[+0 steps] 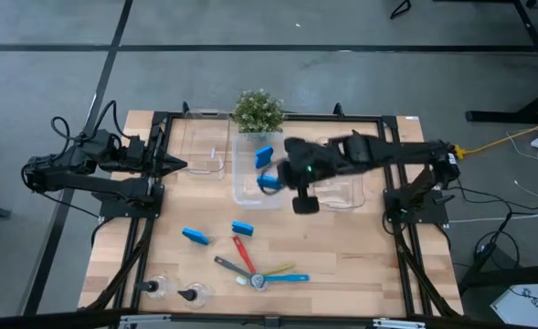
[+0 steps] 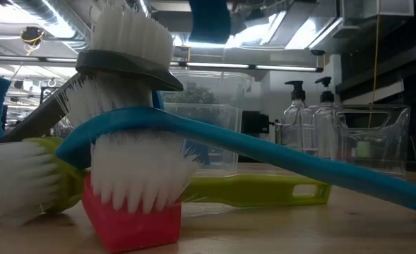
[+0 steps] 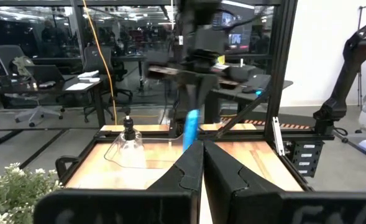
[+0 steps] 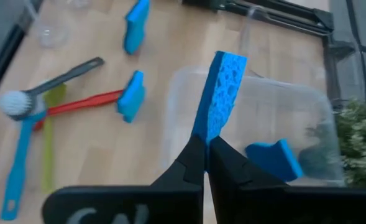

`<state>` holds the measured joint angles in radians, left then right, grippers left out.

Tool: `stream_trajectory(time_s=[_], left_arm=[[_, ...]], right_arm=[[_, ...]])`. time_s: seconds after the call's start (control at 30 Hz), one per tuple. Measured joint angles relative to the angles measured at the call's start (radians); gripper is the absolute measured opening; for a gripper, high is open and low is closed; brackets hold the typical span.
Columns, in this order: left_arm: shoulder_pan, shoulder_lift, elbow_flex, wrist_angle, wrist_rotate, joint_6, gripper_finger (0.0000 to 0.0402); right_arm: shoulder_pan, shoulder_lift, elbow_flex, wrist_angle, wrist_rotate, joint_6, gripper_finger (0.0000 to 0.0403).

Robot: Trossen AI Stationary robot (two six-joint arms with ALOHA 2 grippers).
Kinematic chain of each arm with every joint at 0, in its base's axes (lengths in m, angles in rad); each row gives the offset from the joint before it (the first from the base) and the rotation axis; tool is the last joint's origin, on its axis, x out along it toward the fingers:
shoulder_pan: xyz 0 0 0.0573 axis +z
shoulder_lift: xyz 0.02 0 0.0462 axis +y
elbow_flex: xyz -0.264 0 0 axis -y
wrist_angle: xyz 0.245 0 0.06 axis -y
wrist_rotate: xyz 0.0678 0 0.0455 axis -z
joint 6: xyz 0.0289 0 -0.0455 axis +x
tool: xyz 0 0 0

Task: Pick & Place Kitchen Sink Supplies
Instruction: Put the blue sponge into the middle transparent bin

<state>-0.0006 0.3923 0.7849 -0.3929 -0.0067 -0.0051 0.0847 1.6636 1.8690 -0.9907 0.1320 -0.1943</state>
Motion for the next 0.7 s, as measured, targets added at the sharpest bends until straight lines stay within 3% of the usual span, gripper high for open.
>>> stream_trajectory(time_s=[0.33, 0.7], left_arm=[[0.0, 0.0, 0.0, 0.0, 0.0, 0.0, 0.0006], [0.0, 0.0, 0.0, 0.0, 0.0, 0.0, 0.0006]], right_arm=[[-0.188, 0.077, -0.034, 0.087, -0.164, -0.108, 0.0006], [-0.289, 0.222, -0.055, 0.151, -0.182, -0.22, 0.0006]])
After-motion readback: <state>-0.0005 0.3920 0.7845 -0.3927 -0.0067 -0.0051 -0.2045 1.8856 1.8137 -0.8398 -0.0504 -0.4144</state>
